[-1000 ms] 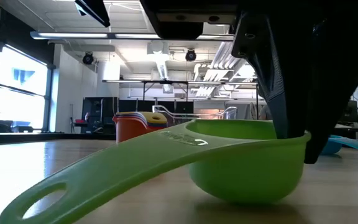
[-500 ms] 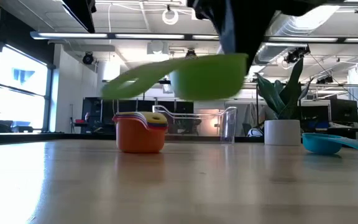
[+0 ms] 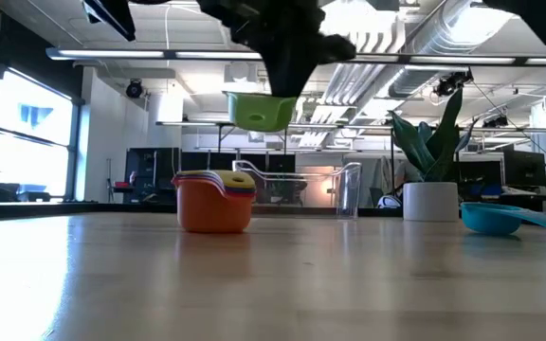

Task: Nest measuring cups in basket
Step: Stack the green measuring cup on the top of the yellow measuring cup

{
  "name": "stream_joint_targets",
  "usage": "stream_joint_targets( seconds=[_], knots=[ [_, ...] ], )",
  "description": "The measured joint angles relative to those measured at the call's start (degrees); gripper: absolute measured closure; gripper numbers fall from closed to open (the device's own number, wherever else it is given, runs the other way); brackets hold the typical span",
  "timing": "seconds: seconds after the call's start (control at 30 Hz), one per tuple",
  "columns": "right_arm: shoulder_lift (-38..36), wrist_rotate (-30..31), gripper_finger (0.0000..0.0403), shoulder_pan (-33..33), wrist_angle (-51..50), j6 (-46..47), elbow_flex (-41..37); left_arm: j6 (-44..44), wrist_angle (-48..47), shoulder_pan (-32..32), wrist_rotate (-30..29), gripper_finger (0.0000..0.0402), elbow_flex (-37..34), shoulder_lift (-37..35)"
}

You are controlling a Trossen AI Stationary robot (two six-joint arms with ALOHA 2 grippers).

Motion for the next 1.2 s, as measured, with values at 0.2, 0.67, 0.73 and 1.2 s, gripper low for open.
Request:
stream_joint_targets(
  seconds=[0.2, 0.67, 0.73, 1.2],
  knots=[
    [-0.3, -3.8, 0.0403, -5.9, 5.2, -16.8, 0.0, -4.5, -0.5, 3.4, 0.0, 0.0323, 0.0, -3.3],
    [-0.1, -10.8, 0.0403, -11.2, 16.3, -32.0, -3.0, -11.1, -0.6, 8.9, -1.3, 0.0323, 0.0, -6.2],
    [-0.1, -11.6, 0.0403, -11.2, 16.8, -33.1, -4.5, -11.1, -0.6, 9.4, -1.3, 0.0323, 0.0, -6.2],
    [0.1, -15.9, 0.0403, -12.9, 20.5, -36.1, -7.4, -16.0, -0.5, 11.2, -1.3, 0.0323, 0.0, -6.2]
  ],
)
